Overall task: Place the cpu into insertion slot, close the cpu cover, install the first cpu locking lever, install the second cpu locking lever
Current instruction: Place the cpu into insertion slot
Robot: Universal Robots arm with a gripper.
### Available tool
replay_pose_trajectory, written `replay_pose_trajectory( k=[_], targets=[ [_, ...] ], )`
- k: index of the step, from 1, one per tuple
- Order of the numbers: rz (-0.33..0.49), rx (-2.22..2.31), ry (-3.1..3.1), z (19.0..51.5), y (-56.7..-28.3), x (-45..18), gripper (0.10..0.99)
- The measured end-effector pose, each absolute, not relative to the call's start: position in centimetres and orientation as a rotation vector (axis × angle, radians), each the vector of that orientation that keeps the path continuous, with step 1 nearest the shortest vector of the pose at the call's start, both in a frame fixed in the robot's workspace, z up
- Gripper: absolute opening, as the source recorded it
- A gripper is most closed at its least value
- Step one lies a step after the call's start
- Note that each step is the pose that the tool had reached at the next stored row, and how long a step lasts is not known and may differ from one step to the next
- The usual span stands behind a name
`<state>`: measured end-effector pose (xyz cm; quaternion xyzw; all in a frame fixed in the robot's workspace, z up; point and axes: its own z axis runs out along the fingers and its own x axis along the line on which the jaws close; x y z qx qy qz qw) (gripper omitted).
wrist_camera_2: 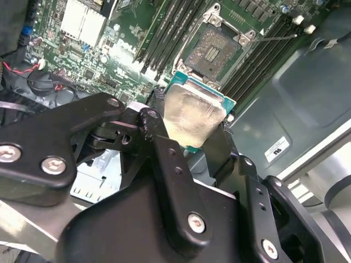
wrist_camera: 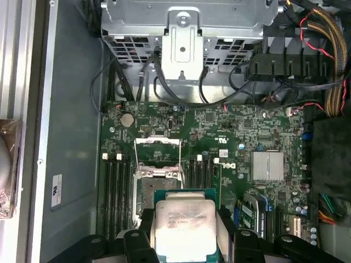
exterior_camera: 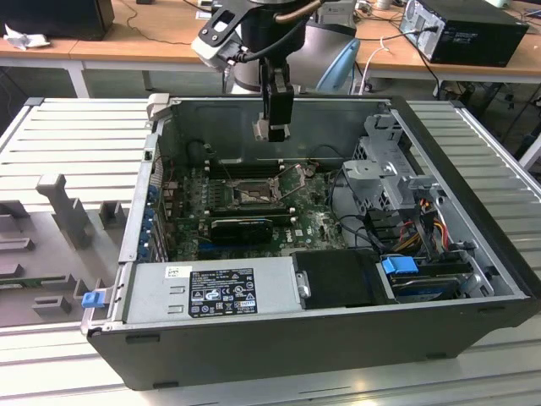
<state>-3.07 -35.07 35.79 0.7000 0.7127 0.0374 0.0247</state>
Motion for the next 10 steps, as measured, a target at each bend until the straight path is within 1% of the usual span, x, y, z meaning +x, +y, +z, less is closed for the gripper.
replay_pose_trajectory(
  k=[10],
  targets=[
    [0.115,2.168,2.202,34.82,-35.07,-3.07,0.529]
  ],
)
